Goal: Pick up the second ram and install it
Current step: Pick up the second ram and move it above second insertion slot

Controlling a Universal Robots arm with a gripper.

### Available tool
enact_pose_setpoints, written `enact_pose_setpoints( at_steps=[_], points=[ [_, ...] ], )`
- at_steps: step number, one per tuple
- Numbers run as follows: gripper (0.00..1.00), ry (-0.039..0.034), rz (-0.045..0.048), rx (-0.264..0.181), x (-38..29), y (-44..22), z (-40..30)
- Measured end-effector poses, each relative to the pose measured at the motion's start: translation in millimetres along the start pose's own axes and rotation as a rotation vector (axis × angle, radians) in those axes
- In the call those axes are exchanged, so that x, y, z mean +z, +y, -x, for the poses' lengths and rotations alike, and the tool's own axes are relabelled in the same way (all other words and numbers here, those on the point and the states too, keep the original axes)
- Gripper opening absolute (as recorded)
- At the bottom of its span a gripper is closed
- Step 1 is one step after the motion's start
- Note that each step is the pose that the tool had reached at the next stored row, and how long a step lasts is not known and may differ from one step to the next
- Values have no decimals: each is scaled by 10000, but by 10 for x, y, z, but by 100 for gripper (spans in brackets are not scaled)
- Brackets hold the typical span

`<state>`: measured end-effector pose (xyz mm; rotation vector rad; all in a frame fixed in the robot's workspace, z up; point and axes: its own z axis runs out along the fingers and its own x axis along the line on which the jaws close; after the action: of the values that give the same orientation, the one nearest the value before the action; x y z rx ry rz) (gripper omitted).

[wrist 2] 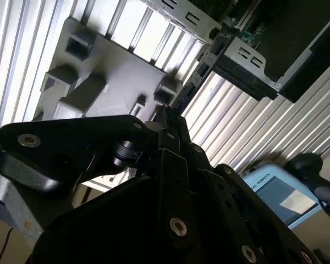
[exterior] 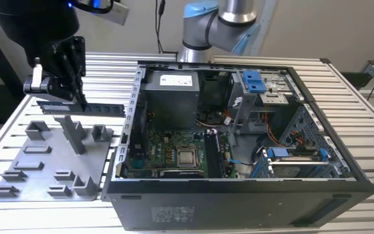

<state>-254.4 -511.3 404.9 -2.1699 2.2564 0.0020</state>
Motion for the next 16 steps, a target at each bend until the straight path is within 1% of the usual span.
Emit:
enact_pose_setpoints(
  at_steps=[6,11,16],
  points=[
    [14,2,32,1,1,-218,8],
    [14,2,49,0,3,-378,15],
    [14,3,61,1,4,-524,20]
  ],
)
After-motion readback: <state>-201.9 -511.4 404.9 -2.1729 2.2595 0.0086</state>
